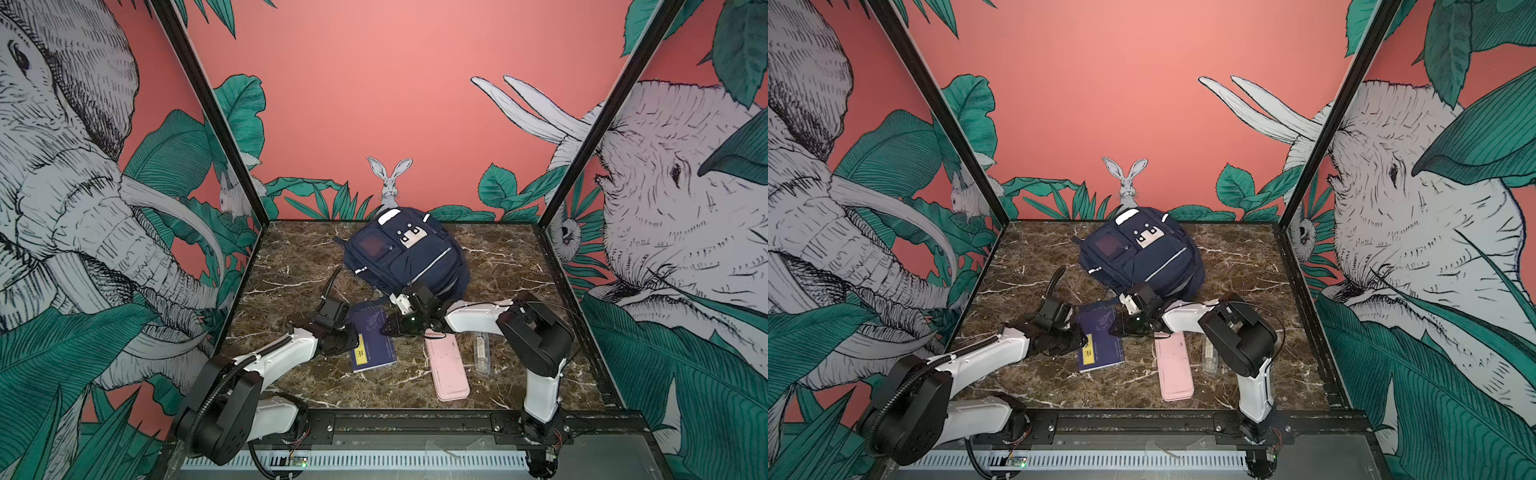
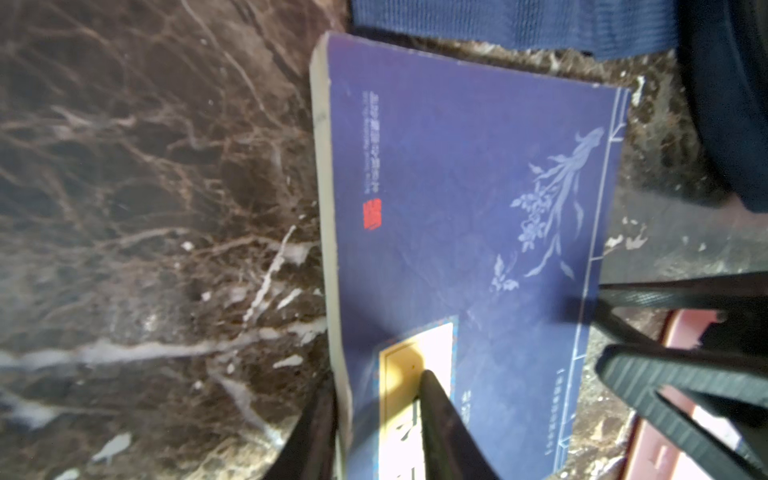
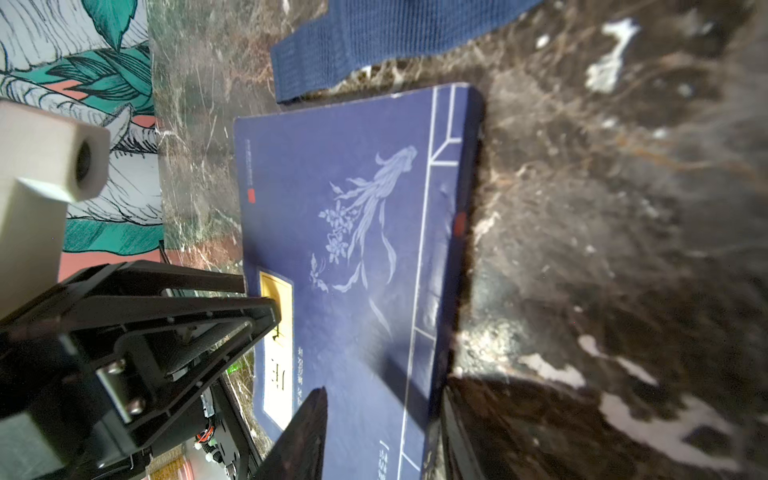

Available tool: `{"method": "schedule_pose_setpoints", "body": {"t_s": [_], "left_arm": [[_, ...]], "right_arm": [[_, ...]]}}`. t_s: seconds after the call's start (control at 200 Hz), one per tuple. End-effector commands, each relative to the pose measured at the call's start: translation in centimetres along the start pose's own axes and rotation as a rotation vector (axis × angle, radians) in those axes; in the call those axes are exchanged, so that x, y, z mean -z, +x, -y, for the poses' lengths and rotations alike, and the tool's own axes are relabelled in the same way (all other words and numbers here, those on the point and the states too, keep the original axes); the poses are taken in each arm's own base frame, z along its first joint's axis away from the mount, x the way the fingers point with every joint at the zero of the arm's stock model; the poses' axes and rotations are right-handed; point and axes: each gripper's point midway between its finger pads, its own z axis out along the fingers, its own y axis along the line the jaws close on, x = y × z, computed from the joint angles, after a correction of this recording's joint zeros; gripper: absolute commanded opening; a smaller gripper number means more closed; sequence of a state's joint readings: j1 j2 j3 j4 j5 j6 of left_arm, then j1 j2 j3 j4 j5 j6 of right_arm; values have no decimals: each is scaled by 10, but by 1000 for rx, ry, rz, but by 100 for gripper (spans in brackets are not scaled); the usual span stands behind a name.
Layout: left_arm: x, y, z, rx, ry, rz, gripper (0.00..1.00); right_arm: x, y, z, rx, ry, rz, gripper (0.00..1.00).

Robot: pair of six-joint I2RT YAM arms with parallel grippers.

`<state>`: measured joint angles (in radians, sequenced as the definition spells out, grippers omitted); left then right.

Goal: Pack the student bag

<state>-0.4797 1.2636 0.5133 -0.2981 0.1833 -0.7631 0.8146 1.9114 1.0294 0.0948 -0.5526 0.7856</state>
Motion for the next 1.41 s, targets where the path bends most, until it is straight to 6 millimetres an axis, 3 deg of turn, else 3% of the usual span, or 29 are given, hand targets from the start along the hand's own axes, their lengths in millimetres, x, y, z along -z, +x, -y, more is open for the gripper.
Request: {"method": "schedule_pose_setpoints", "body": {"t_s": [0.0,0.12,0.575,0.97,1.4], "left_arm": [[-12,38,-15,33,-22,-146,26],[-14,38,-16,33,-28,-156,20],[-27,42,-17,59,-18,-177,17],[-24,33,-14,46,-25,-166,28],[-19,29,-9,54,-5,-138,32]], "right_arm": [[-7,6,-4,-2,-27,-11,44],[-7,4,-9,-1,-61,0,45],[8,1,-45,56,-216,16,45],[26,-10,-51,62,-223,54,37],[38,-15,-53,71,-216,67,23]]}}
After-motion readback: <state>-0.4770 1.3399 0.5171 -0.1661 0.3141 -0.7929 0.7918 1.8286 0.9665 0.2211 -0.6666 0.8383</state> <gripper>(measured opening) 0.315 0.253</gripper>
